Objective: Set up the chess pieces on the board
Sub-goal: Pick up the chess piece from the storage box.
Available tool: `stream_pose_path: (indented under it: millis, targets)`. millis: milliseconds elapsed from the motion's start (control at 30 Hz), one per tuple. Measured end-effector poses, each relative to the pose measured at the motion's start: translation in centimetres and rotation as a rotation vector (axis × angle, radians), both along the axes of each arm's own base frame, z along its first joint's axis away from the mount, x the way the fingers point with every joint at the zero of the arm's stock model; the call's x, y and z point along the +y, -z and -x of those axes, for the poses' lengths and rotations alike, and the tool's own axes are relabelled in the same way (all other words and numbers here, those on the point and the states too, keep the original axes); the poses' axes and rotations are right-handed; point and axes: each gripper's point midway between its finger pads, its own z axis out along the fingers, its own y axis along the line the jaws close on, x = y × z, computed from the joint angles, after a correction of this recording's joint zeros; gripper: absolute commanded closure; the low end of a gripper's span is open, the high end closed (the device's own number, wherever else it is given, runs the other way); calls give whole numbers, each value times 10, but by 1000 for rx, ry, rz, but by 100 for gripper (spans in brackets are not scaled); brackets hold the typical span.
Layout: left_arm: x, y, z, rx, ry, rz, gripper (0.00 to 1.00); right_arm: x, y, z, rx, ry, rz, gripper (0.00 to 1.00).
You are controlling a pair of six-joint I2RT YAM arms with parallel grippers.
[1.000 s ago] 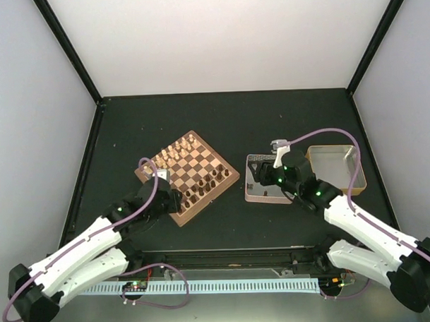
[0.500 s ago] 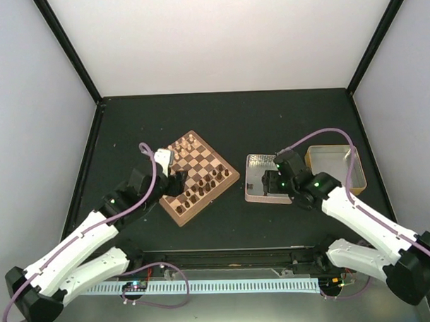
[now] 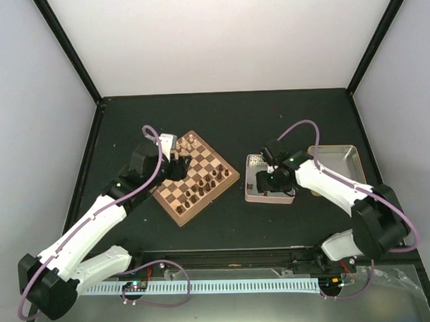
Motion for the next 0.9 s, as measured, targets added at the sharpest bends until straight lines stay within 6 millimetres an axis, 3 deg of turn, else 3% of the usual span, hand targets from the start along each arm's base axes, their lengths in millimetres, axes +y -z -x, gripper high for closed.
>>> stream_pose_path:
  millis: [233, 433, 733, 900]
  targets:
    - [-9, -15, -17, -40, 8, 41, 35, 25, 18, -2, 137, -95, -42, 38]
    - [-13, -24, -24, -54, 18, 52, 35, 39, 27, -18, 168, -137, -33, 61]
    - [-14, -26, -28, -50, 28, 56, 35, 39, 34, -26, 171, -150, -16, 63]
    - [-16, -26, -29, -44, 34, 58, 35, 39, 36, -39, 168, -39, -99, 66]
